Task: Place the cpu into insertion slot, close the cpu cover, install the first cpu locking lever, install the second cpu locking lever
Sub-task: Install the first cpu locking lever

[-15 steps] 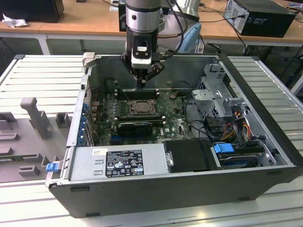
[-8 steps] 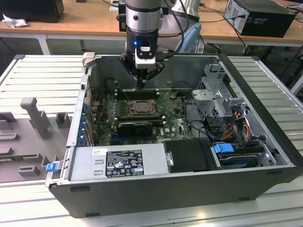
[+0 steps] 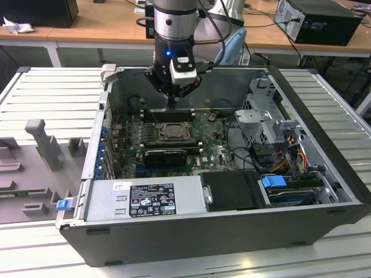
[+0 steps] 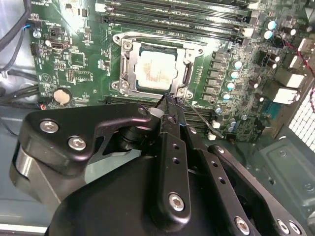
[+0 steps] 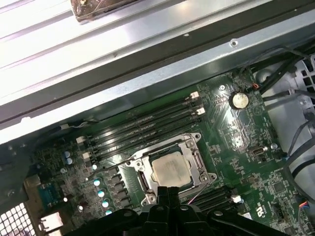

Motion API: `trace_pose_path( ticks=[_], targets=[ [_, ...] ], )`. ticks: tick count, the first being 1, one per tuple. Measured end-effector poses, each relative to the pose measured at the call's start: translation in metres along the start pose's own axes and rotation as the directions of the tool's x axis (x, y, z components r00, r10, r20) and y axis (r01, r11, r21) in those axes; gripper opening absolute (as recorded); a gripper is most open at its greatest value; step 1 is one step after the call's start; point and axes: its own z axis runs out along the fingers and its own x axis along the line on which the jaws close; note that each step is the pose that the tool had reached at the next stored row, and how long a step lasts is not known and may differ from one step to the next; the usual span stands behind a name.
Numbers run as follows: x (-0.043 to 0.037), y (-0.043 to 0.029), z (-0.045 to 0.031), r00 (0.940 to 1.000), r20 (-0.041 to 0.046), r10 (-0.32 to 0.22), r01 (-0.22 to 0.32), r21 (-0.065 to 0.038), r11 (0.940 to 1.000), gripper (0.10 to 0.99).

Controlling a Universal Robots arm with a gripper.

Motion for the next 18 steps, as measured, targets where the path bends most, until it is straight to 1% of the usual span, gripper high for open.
trace_pose_path(
  ticks=[2,4,6,7,8,10,11,12,13,14,15,16,17,18],
  targets=[
    [0.0000,0.0000,0.0000,0.9996,-0.0005,-0.029,0.029,0.000,0.9996,0.106],
    [0.0000,0.0000,0.0000,0.9955,-0.0016,-0.095,0.095,0.000,0.9955,0.106],
    [0.0000,0.0000,0.0000,0.9924,-0.0021,-0.123,0.123,0.000,0.9924,0.106],
    [0.0000,0.0000,0.0000,0.9878,-0.0026,-0.156,0.156,0.000,0.9878,0.106],
    [0.0000,0.0000,0.0000,0.9843,-0.0029,-0.176,0.176,0.000,0.9843,0.106],
    [0.0000,0.0000,0.0000,0.9752,-0.0037,-0.221,0.221,0.000,0.9752,0.106],
    [0.0000,0.0000,0.0000,0.9669,-0.0042,-0.255,0.255,0.000,0.9669,0.106],
    [0.0000,0.0000,0.0001,0.9571,-0.0048,-0.290,0.290,-0.001,0.9571,0.106],
    [0.0000,0.0000,0.0002,0.9499,-0.0052,-0.312,0.312,-0.001,0.9500,0.106],
    [0.0002,-0.0001,0.0009,0.9452,-0.0052,-0.327,0.327,-0.001,0.9452,0.106],
    [0.0022,-0.0009,0.0021,0.9388,-0.0057,-0.344,0.344,-0.001,0.9388,0.106],
    [0.0061,-0.0025,0.0029,0.9373,-0.0058,-0.348,0.348,-0.001,0.9374,0.106],
    [0.0117,-0.0046,0.0039,0.9372,-0.0058,-0.349,0.349,-0.001,0.9372,0.106],
    [0.0155,-0.0061,0.0048,0.9372,-0.0057,-0.349,0.349,-0.001,0.9373,0.106]
  ],
)
